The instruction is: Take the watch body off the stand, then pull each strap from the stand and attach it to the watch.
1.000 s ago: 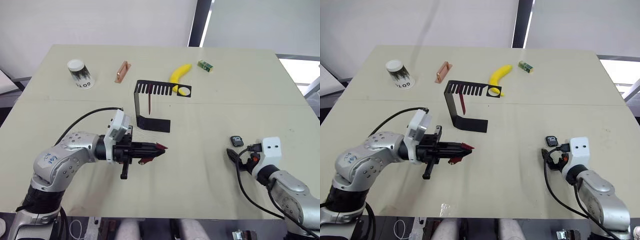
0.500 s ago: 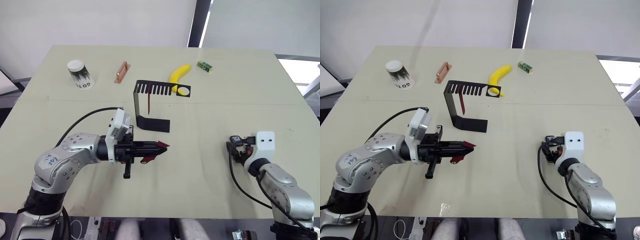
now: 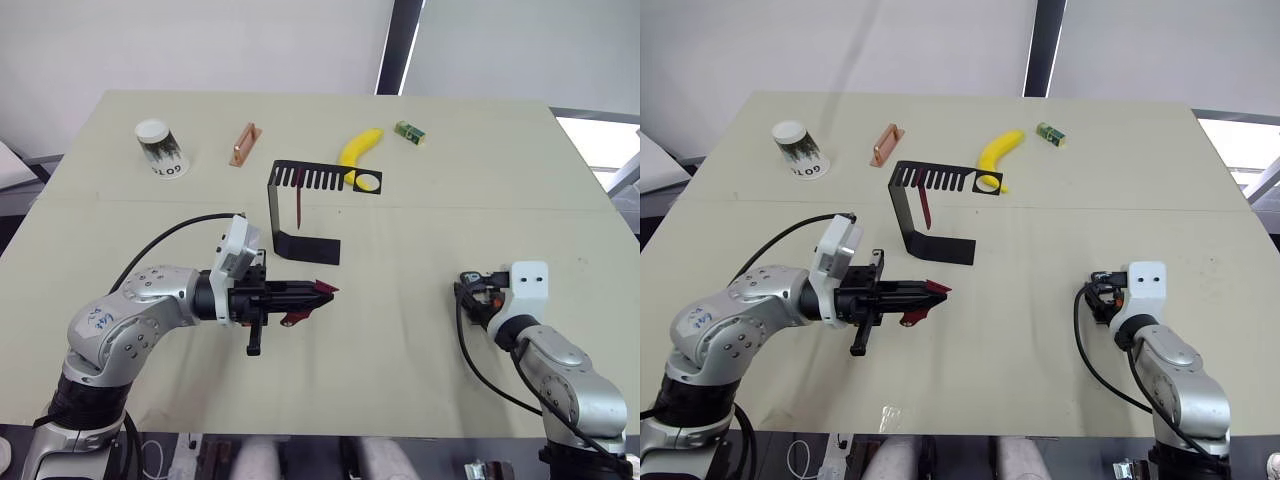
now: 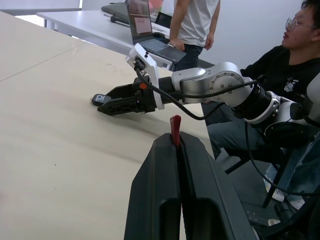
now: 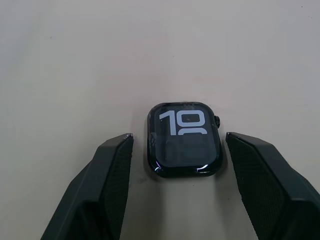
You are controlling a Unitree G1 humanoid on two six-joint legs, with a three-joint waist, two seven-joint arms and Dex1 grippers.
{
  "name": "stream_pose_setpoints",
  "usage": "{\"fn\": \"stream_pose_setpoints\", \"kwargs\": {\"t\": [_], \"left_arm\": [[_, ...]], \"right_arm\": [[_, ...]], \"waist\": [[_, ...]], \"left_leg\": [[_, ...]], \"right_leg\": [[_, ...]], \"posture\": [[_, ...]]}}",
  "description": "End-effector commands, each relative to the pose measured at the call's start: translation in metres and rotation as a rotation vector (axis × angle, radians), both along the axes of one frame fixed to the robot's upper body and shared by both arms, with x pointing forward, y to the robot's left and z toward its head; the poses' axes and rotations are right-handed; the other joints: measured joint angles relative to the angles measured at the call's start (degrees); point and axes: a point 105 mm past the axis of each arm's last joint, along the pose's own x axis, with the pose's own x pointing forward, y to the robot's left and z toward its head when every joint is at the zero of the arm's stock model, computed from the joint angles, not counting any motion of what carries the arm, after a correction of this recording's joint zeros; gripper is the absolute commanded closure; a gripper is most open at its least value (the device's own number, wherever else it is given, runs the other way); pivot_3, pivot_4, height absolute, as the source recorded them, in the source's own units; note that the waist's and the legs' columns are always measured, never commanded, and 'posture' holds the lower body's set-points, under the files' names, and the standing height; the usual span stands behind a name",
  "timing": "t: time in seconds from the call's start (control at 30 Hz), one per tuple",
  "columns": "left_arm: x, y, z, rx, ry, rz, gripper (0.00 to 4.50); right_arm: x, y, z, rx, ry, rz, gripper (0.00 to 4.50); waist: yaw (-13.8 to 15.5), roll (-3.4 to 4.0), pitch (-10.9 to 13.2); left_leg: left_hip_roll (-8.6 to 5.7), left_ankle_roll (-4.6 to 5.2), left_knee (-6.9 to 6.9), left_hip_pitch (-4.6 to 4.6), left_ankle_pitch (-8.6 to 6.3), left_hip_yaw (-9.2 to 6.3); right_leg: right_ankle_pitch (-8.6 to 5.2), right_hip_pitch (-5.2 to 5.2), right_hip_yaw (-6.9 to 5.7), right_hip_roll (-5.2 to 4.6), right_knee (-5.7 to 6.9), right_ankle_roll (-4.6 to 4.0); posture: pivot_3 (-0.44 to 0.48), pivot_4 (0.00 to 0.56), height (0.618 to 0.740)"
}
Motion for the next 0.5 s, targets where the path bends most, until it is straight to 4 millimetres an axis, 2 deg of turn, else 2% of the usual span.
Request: {"fn": "stream_pose_setpoints", "kwargs": {"t": [0.03, 0.37, 0.47, 0.5], "left_arm": [[-0.0037, 0.0008, 0.0106, -0.029, -0.039, -0.012, 4.5], [-0.0041, 0.002, 0.0088, -0.036, -0.036, -0.003, 4.5], [-0.0041, 0.0019, 0.0089, -0.036, -0.037, -0.003, 4.5], [-0.0041, 0.0018, 0.009, -0.036, -0.037, -0.002, 4.5]], "right_arm": [[-0.002, -0.0128, -0.0082, -0.015, 0.032, -0.068, 1.36], [-0.0008, -0.0162, -0.0108, 0.006, 0.035, -0.076, 1.36], [-0.0003, -0.0164, -0.0109, 0.008, 0.034, -0.075, 2.19], [-0.0001, -0.0163, -0.0107, 0.009, 0.032, -0.074, 2.59]], "waist": [[0.0, 0.0, 0.0], [0.01, -0.04, -0.02], [0.02, -0.04, -0.03], [0.02, -0.04, -0.03]], "left_leg": [[0.0, 0.0, 0.01, 0.0, 0.0, 0.0], [0.0, 0.0, 0.03, 0.01, 0.0, 0.0], [0.0, 0.0, 0.05, 0.01, 0.0, 0.0], [0.0, 0.0, 0.05, 0.01, 0.0, 0.0]], "right_leg": [[0.0, 0.0, 0.0, 0.0, 0.01, 0.0], [0.0, 0.0, 0.0, 0.0, 0.04, 0.0], [0.0, 0.01, 0.0, -0.01, 0.04, 0.0], [0.0, 0.01, 0.0, -0.01, 0.05, 0.0]], "posture": [[0.0, 0.15, 0.74], [0.0, 0.15, 0.74], [0.0, 0.15, 0.74], [0.0, 0.15, 0.74]]}}
